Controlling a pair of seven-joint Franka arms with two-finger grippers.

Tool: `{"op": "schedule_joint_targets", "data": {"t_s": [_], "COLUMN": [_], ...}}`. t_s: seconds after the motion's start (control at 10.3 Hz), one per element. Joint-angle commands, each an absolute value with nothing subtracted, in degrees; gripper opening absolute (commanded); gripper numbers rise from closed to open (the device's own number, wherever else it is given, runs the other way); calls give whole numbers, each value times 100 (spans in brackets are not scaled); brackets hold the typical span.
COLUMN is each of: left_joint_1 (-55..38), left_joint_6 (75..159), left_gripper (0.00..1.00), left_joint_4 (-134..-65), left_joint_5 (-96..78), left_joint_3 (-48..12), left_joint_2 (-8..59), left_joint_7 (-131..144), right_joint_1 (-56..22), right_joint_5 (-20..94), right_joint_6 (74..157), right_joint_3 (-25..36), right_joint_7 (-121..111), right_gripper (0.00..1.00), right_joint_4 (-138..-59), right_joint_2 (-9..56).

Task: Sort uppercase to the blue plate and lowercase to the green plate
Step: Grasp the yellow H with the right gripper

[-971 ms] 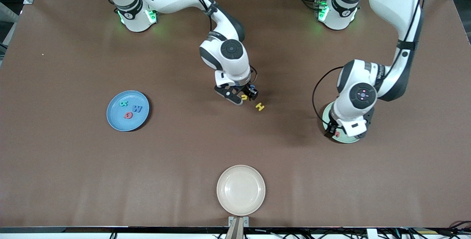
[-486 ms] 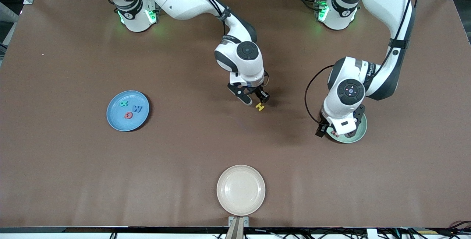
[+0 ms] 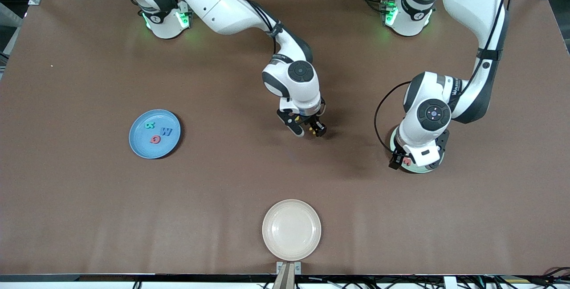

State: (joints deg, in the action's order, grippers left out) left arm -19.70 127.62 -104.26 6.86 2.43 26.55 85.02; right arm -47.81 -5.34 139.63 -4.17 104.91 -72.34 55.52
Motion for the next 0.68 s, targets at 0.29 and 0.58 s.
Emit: {"op": "schedule_joint_targets", "data": {"t_s": [0.29, 0.58], "left_joint_1": [-1863, -1846], "left_joint_6": [12674, 12674], "left_gripper": [100, 100], "left_joint_4": [-10292, -10301], "left_joint_5": [914, 914], "left_joint_3": [229, 229], "left_joint_2": [2733, 2733], "left_joint_7": [8490, 8490], "right_joint_1": [-4948, -5001], "right_joint_5": [-606, -615], "right_joint_6": [14106, 14115], "right_joint_3": [-343, -334], "right_joint_7": [10670, 10644], "right_gripper": [58, 43], "right_joint_4": [-6979, -6987], "right_joint_2": [5818, 5845]}}
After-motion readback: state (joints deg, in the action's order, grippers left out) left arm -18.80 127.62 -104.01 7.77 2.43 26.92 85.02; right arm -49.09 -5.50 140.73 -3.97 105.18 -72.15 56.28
